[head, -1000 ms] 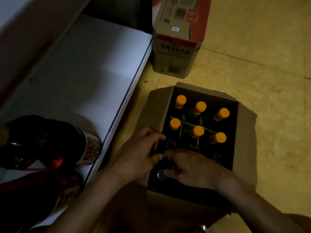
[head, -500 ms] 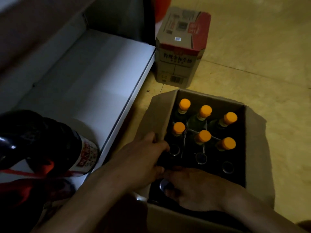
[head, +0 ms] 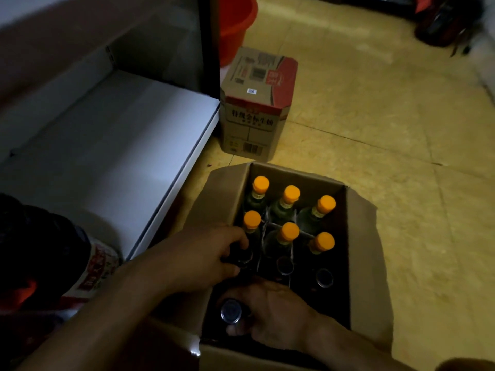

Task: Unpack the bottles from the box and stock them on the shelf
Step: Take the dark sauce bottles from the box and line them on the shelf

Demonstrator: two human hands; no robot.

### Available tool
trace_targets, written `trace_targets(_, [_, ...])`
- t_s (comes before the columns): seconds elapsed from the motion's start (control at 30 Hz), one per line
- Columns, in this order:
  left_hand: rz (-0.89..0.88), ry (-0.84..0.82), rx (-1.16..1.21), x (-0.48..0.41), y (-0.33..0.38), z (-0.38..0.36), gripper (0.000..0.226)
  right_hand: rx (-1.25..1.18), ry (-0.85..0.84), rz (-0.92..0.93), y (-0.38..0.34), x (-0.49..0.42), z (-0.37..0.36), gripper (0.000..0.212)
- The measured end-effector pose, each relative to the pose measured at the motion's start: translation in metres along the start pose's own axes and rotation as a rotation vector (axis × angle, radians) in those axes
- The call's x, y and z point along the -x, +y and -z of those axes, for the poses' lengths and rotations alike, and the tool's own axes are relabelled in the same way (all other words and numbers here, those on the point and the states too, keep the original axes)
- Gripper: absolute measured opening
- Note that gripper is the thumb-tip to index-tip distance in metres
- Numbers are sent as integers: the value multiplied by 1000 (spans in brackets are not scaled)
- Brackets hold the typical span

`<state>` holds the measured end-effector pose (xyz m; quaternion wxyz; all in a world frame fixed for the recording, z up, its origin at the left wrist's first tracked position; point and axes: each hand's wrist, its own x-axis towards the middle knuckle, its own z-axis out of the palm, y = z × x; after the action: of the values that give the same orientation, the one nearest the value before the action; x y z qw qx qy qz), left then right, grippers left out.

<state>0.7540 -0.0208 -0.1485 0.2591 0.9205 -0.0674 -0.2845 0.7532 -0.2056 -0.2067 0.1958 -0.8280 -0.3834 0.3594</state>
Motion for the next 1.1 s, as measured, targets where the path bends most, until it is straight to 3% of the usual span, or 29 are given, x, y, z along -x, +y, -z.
trace_targets(0.27, [-58, -38, 386, 7, -1, 16, 25, -197, 114, -52, -16, 22, 48, 35])
trace_targets(0.53, [-54, -55, 841, 16, 16, 25, 33, -603, 435, -45, -31, 38, 100, 14])
trace_targets(0.73, [-190, -55, 854, 11, 13, 21, 36, -751, 681, -18, -38, 34, 113, 7])
trace_targets(0.9, [-178, -139, 827, -4, 17, 6, 76, -815, 905, 37, -35, 31, 120, 17])
trace_targets(1.0, [-139, 5, 812, -8, 24, -3, 79, -890, 994, 77, -28, 30, 125, 25])
trace_targets(1.1, [-115, 108, 841, -6, 28, -8, 77, -837, 962, 81, -25, 27, 130, 35])
